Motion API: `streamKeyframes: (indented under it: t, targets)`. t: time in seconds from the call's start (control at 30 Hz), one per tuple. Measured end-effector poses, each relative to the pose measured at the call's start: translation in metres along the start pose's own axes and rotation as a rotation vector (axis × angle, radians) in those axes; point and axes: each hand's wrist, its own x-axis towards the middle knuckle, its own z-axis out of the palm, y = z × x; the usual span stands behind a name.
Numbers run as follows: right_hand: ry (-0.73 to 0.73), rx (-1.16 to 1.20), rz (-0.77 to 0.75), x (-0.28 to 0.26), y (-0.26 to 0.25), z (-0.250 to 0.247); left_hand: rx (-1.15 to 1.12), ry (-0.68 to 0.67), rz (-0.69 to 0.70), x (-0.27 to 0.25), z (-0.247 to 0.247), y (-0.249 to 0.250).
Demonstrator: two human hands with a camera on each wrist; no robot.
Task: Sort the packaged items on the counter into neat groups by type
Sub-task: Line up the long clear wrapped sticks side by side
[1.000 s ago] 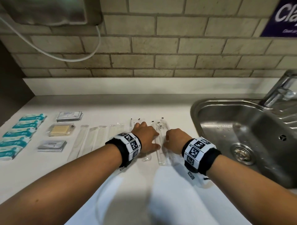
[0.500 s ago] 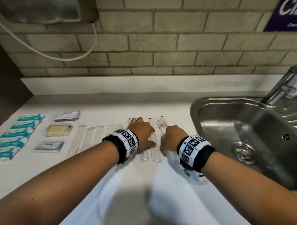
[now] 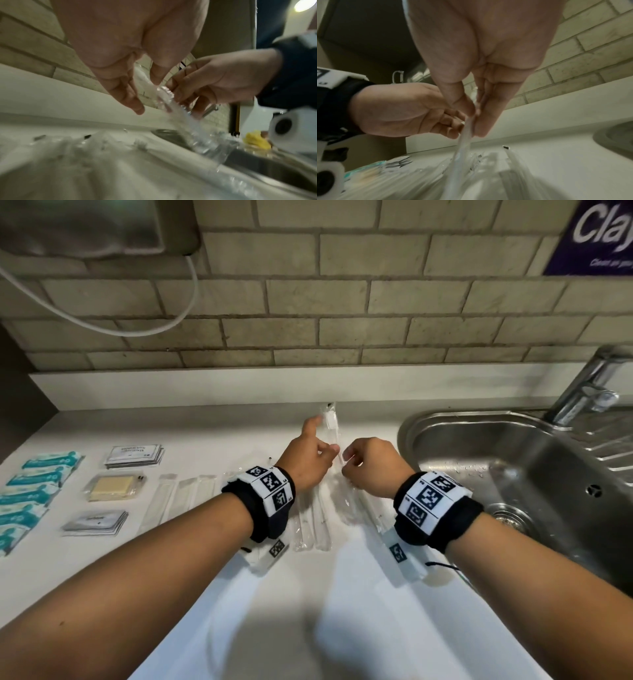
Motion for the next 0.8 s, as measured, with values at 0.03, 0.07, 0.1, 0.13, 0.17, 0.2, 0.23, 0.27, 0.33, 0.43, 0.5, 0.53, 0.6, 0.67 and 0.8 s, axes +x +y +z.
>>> streamKeyframes:
  t: [0.03, 0.07, 0.1, 0.13, 0.17, 0.2, 0.23, 0.27, 0.33, 0.43, 0.5, 0.53, 0.6, 0.67, 0.8]
  targets:
    - [-0.023, 0.015, -0.016, 0.0, 0.001, 0.0, -0.04, 0.005, 0.005, 0.0, 0.001, 0.001]
    - [-0.044, 0.015, -0.023, -0.001, 0.003, -0.001, -0.071, 0.017, 0.007, 0.001, 0.002, 0.002]
    - [-0.057, 0.008, -0.022, -0.001, 0.005, -0.001, -0.102, 0.034, 0.004, 0.001, 0.002, 0.001]
    - [-0.062, -0.009, -0.01, -0.001, 0.009, -0.001, -0.139, 0.051, -0.001, 0.001, 0.001, 0.001]
    - [-0.067, -0.043, 0.009, 0.0, 0.013, -0.001, -0.171, 0.069, -0.008, 0.001, -0.001, 0.0]
    - [-0.077, -0.104, 0.035, -0.001, 0.017, -0.001, -0.195, 0.089, -0.007, 0.001, -0.004, 0.0]
    - [-0.094, -0.185, 0.065, -0.002, 0.021, -0.001, -0.209, 0.105, -0.003, 0.0, -0.008, 0.0]
    - [-0.12, -0.274, 0.099, -0.003, 0.024, 0.001, -0.219, 0.115, 0.004, 0.0, -0.012, 0.0]
    - [-0.171, -0.377, 0.161, -0.006, 0.029, 0.007, -0.234, 0.121, 0.017, 0.0, -0.019, 0.001]
    - [-0.187, -0.377, 0.229, -0.008, 0.034, 0.012, -0.224, 0.136, 0.022, 0.002, -0.03, 0.003]
    - [-0.182, -0.366, 0.261, -0.009, 0.036, 0.01, -0.22, 0.145, 0.018, 0.003, -0.034, 0.002]
    - [-0.18, -0.37, 0.263, -0.009, 0.038, 0.008, -0.217, 0.146, 0.014, 0.003, -0.035, 0.002]
    - [-0.16, -0.381, 0.267, -0.009, 0.041, 0.004, -0.205, 0.134, 0.01, 0.004, -0.034, 0.001]
    - [-0.14, -0.374, 0.298, -0.009, 0.045, 0.0, -0.187, 0.121, 0.01, 0.003, -0.031, 0.0]
    - [-0.139, -0.367, 0.325, -0.011, 0.05, -0.003, -0.203, 0.104, -0.007, 0.004, -0.019, -0.004]
